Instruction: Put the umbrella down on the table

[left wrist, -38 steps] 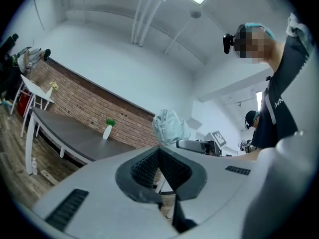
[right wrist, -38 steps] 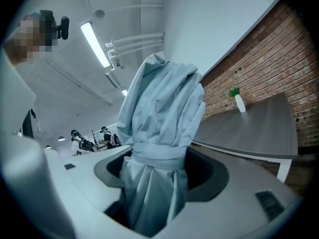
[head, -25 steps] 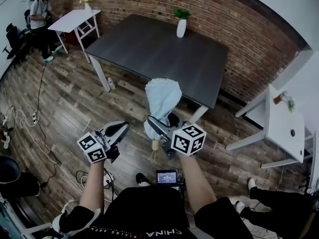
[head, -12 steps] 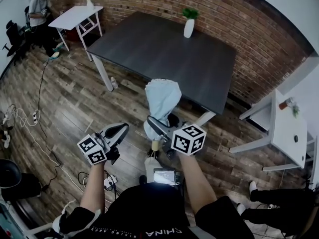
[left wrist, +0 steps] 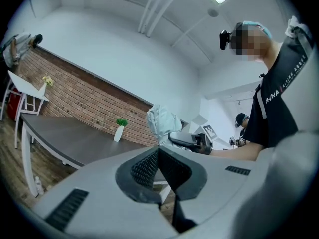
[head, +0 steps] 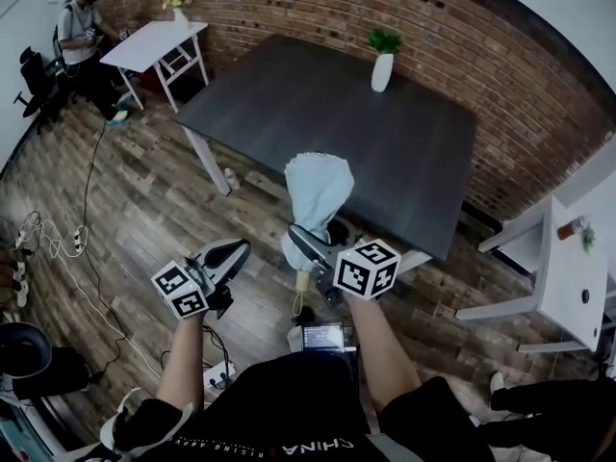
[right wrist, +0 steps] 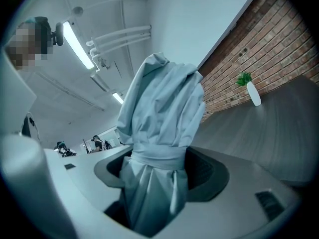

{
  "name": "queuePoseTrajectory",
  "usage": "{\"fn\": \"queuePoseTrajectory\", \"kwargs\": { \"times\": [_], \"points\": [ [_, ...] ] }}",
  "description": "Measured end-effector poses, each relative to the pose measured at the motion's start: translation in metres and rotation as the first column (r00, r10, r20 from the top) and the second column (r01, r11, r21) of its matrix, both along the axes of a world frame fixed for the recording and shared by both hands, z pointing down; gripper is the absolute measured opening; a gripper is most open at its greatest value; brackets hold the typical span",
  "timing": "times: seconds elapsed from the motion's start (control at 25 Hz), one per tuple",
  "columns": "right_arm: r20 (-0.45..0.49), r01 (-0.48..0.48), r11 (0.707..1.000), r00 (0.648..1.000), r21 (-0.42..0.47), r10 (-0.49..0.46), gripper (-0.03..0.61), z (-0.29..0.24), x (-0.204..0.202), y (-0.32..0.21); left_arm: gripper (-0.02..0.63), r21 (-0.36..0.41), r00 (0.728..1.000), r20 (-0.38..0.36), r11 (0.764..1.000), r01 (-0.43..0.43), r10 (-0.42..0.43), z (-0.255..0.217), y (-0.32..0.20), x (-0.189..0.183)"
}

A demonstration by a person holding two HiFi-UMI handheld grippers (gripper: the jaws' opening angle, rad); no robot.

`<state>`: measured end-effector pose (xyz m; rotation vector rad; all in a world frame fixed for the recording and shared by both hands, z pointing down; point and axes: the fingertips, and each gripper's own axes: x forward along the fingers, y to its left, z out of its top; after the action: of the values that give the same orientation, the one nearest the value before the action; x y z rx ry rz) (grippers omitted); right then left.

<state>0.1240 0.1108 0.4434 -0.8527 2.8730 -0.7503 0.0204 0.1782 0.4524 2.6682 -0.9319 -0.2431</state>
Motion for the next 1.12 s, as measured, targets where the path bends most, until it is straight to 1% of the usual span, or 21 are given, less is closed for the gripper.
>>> {"fn": "queuePoseTrajectory", "kwargs": {
  "times": [0.24, 0.48, 0.72, 0.92, 1.12],
  "points": [
    [-0.001, 0.009, 1.000, 1.000, 0.008, -0.009, 0.307, -0.007, 0.000, -0.064, 0.002, -0.003, 1.000, 0.006, 1.000, 0.003, -0.003, -0.005, -0.063, 0.001],
    [0.004, 0.023, 1.000, 1.000, 0.003, -0.023, 0.307, -0.004, 0.006, -0.114, 0.002, -0.010, 0.999, 0.028, 1.000, 0.018, -0.018, -0.005, -0.113, 0.006],
    [0.007, 0.032, 0.999, 0.999, -0.011, -0.032, 0.307, 0.002, 0.000, -0.146, 0.002, -0.019, 0.999, 0.032, 1.000, 0.017, -0.016, -0.001, -0.144, 0.003],
    [0.004, 0.035, 0.999, 0.999, -0.015, -0.035, 0.307, 0.004, -0.012, -0.167, 0.002, -0.029, 1.000, 0.015, 0.999, 0.020, -0.020, 0.003, -0.167, -0.008],
    [-0.005, 0.013, 1.000, 1.000, -0.015, -0.013, 0.307, 0.006, -0.028, -0.195, 0.002, -0.044, 1.000, 0.002, 0.999, -0.023, 0.023, 0.011, -0.199, -0.024]
  ]
}}
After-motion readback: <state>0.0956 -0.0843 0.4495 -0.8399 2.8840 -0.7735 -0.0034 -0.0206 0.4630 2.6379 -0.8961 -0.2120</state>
